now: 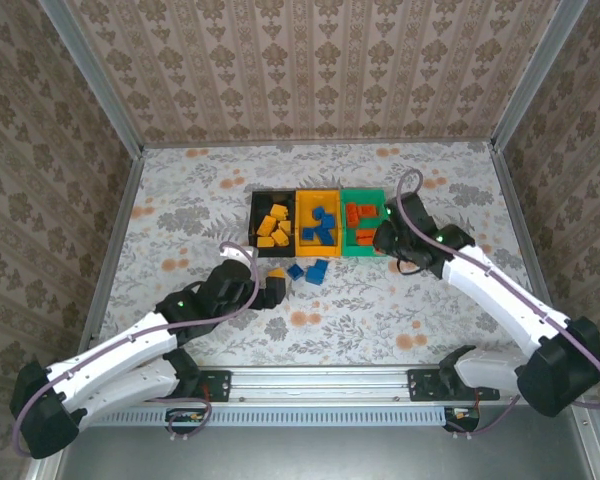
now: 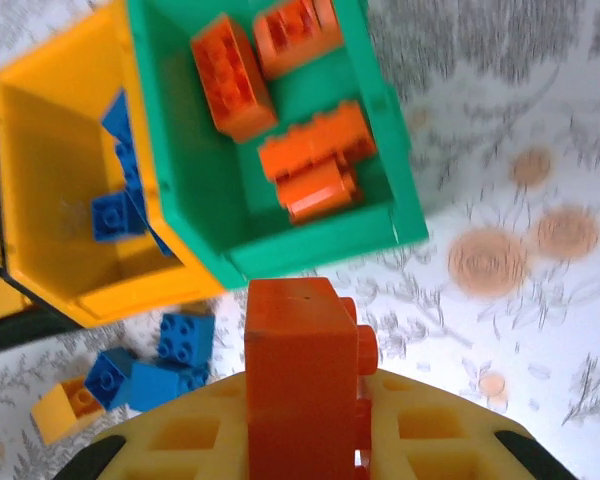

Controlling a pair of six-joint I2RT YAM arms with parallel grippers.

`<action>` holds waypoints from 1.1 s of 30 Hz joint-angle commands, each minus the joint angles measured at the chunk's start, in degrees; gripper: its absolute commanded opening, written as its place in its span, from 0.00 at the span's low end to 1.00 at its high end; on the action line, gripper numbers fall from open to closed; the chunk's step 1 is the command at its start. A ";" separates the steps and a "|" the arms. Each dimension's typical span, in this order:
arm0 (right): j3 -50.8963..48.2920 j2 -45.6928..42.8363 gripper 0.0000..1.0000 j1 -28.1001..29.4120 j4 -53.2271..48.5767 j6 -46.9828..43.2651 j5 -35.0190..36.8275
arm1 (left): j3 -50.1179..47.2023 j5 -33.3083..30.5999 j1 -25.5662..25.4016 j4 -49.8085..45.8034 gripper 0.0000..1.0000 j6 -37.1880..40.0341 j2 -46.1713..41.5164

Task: Sort the legos into containers by color

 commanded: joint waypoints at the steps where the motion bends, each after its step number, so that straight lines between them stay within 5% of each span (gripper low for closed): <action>1: 5.89 6.96 0.17 -1.49 -2.67 -7.89 -0.87 | -1.19 0.52 0.56 -0.76 1.00 -2.39 -0.68; 13: 26.30 35.42 0.20 -3.81 -3.94 -11.52 5.06 | -1.85 1.51 0.22 -1.77 1.00 -3.99 -0.57; 17: 28.94 38.47 0.30 -4.19 -5.00 -10.82 6.72 | -1.84 1.80 0.14 -1.98 1.00 -4.30 -0.39; 28: 24.16 27.83 0.72 -1.83 -2.98 -10.23 4.20 | -1.05 1.36 0.26 -2.50 1.00 -3.86 -0.45; 33: 14.82 18.91 0.81 3.70 -0.35 -6.63 2.34 | -1.05 0.97 0.41 -2.19 1.00 -3.72 -0.53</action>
